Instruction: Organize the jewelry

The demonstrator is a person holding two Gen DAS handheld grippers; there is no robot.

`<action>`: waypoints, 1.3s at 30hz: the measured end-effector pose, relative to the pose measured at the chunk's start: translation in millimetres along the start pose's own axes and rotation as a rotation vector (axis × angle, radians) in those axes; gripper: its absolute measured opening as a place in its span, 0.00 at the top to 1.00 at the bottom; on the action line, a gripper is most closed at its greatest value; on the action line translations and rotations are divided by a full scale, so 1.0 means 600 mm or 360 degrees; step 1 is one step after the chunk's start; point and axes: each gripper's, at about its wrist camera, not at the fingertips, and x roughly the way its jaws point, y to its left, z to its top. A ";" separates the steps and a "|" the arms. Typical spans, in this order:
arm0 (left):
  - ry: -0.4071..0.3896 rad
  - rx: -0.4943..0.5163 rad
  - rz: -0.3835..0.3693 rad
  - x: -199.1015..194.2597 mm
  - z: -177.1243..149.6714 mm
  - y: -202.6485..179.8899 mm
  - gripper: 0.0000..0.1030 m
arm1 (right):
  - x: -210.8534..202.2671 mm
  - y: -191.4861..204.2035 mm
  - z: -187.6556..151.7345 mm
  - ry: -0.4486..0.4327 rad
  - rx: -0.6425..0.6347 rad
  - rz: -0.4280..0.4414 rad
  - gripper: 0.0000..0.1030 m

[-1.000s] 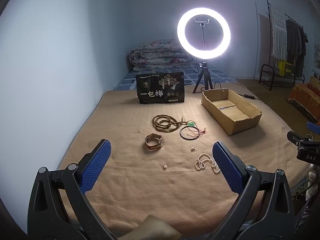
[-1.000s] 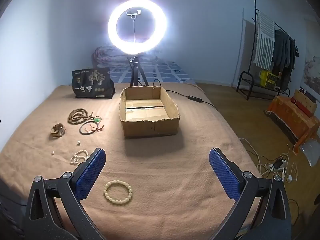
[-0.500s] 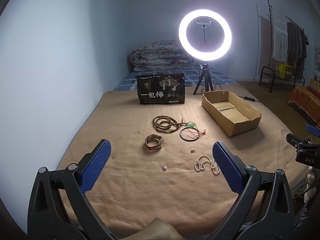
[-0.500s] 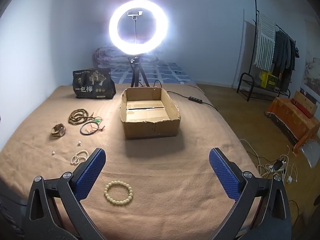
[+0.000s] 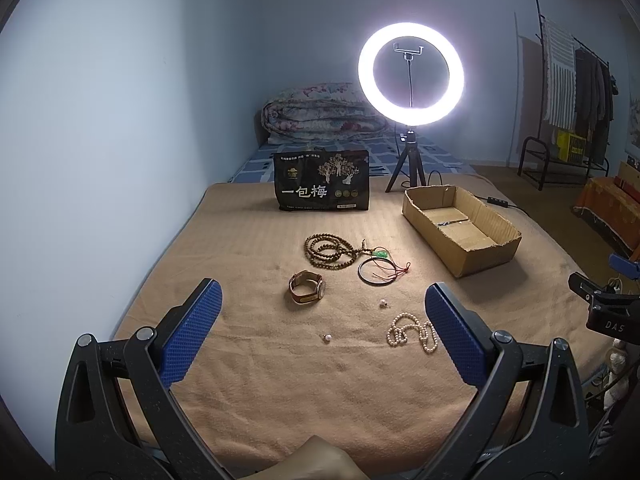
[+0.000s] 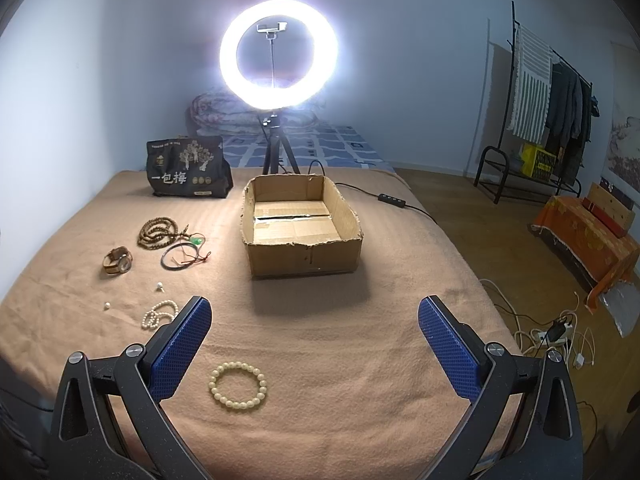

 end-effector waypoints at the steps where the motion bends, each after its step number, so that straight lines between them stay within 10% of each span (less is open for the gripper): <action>1: 0.0000 -0.0001 -0.0001 -0.001 0.000 0.000 0.00 | 0.000 0.001 -0.001 -0.0002 -0.0001 -0.0001 0.00; 39: -0.0008 -0.0016 -0.0011 0.000 -0.001 0.006 0.00 | 0.005 0.008 -0.004 0.0014 -0.0015 0.0009 0.00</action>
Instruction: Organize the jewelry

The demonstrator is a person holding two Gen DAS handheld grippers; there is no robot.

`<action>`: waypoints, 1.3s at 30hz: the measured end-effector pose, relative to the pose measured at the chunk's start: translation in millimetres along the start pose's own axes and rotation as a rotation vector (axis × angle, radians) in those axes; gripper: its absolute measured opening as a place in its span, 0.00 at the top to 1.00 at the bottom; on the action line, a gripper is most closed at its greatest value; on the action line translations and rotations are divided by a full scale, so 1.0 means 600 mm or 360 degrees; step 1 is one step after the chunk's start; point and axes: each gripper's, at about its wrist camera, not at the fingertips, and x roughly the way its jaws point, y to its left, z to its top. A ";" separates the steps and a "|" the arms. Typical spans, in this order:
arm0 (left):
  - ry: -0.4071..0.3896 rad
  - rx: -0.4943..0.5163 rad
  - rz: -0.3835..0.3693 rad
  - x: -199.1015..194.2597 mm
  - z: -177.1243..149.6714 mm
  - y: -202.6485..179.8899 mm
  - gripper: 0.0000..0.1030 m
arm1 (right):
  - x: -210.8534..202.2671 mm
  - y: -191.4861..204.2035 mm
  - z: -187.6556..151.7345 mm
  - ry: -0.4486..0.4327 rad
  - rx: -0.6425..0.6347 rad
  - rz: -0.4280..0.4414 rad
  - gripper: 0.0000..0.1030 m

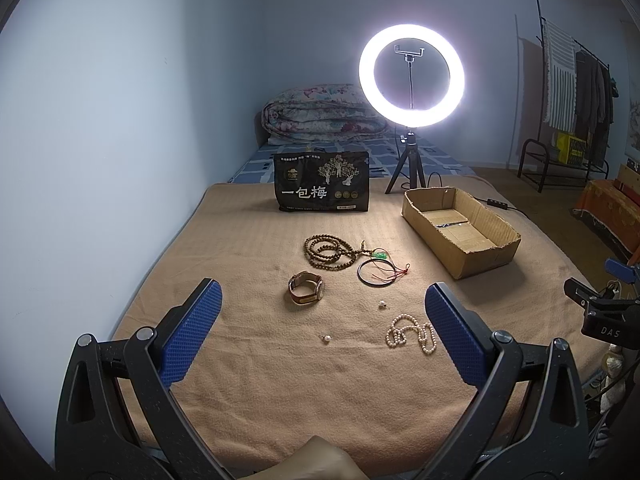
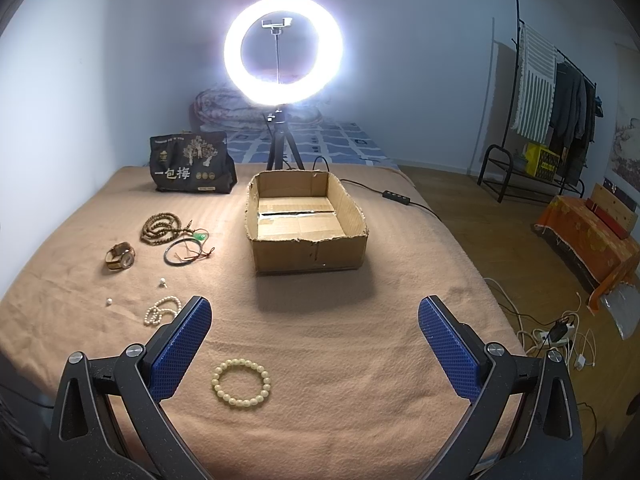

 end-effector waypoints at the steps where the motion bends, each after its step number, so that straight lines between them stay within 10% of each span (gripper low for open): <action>1: 0.0000 0.0000 0.0000 0.000 0.000 0.000 0.00 | 0.000 0.000 0.001 0.0000 0.0000 -0.0001 0.00; 24: 0.0021 -0.0012 0.0012 0.011 -0.001 0.002 0.00 | 0.009 0.000 -0.003 0.0031 0.0002 -0.0019 0.00; 39: 0.0232 -0.0073 0.0097 0.141 -0.017 0.080 0.00 | 0.063 -0.011 -0.016 0.0146 -0.0112 0.0104 0.00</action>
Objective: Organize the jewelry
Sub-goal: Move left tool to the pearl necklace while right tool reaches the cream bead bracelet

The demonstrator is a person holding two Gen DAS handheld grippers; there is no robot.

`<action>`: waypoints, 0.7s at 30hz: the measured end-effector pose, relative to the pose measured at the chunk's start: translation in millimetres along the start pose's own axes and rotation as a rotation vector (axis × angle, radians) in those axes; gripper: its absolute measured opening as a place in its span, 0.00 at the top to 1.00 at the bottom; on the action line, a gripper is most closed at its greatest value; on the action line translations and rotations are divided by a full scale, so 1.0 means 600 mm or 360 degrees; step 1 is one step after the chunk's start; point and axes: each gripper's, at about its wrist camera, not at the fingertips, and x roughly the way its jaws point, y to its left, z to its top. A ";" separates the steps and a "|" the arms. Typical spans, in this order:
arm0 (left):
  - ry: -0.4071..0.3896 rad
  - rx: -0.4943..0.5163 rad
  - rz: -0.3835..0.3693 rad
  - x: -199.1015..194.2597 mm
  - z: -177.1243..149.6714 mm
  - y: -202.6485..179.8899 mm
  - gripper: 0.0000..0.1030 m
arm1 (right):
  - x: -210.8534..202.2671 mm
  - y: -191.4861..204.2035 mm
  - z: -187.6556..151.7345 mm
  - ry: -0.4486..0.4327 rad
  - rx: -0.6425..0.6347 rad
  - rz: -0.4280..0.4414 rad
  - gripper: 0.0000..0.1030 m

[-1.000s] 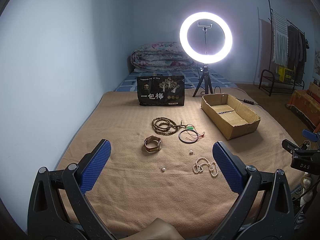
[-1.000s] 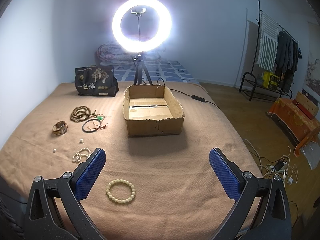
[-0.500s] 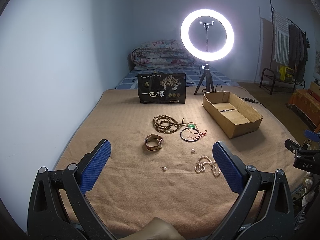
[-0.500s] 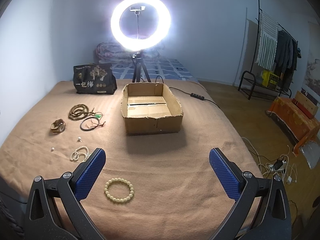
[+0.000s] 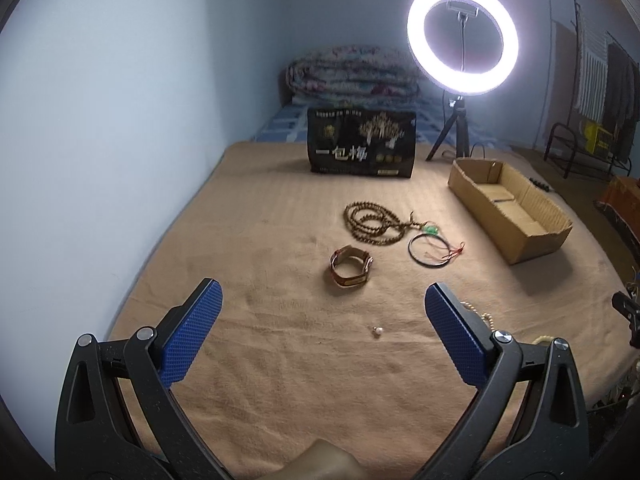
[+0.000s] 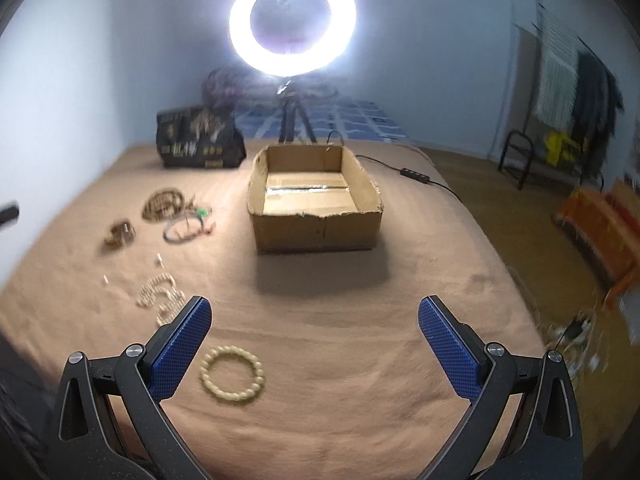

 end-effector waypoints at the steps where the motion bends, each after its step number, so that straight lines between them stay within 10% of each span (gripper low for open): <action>1: 0.0012 0.0008 0.0005 0.010 0.002 0.001 0.01 | 0.008 0.007 0.001 0.0020 -0.0054 -0.0006 0.00; 21: 0.0473 0.0126 -0.0497 0.142 -0.049 -0.120 0.18 | 0.159 0.039 -0.069 0.0553 -0.0245 0.0255 0.00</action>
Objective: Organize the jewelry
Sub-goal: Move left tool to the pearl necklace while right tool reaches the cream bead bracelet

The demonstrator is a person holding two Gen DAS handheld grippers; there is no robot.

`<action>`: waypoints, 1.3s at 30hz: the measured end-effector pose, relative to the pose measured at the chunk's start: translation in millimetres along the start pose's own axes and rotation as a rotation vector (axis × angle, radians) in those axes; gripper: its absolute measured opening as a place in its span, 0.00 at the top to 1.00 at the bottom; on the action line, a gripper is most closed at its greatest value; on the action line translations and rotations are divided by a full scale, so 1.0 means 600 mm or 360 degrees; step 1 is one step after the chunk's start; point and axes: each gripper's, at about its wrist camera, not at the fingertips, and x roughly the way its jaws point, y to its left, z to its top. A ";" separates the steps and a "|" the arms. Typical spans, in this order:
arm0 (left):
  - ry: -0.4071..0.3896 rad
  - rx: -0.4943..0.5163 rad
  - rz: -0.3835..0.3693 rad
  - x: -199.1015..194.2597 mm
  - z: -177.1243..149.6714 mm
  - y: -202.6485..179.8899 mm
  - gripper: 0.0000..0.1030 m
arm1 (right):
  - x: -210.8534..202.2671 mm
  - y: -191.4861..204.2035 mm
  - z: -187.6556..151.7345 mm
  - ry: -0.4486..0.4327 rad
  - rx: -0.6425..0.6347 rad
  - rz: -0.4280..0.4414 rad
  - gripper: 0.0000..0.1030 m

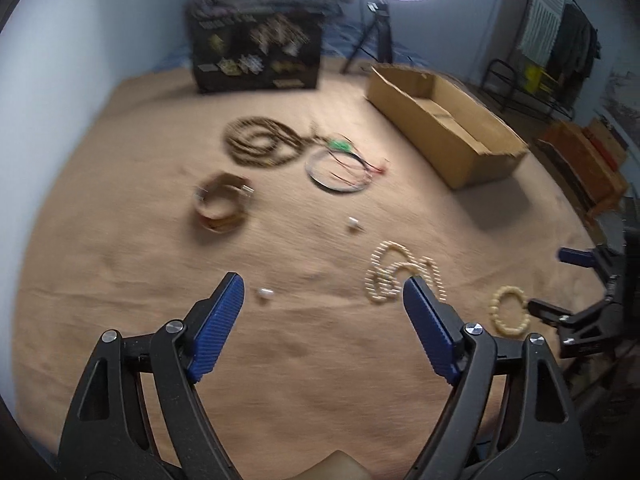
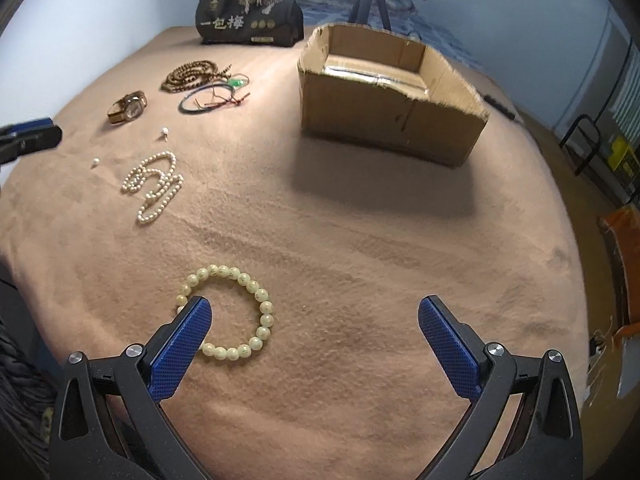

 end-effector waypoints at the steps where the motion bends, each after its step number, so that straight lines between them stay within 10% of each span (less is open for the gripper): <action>1: 0.0027 -0.0025 -0.0026 0.010 0.002 -0.002 0.18 | 0.005 -0.002 -0.001 0.0012 0.0012 0.0013 0.01; 27: 0.0279 -0.0099 -0.0169 0.152 0.023 -0.063 0.18 | 0.042 0.014 0.001 0.0097 -0.0038 0.0112 0.30; 39: 0.0264 0.0310 0.0029 0.145 -0.008 -0.133 0.28 | 0.042 0.013 0.007 0.0075 -0.0046 0.0117 0.49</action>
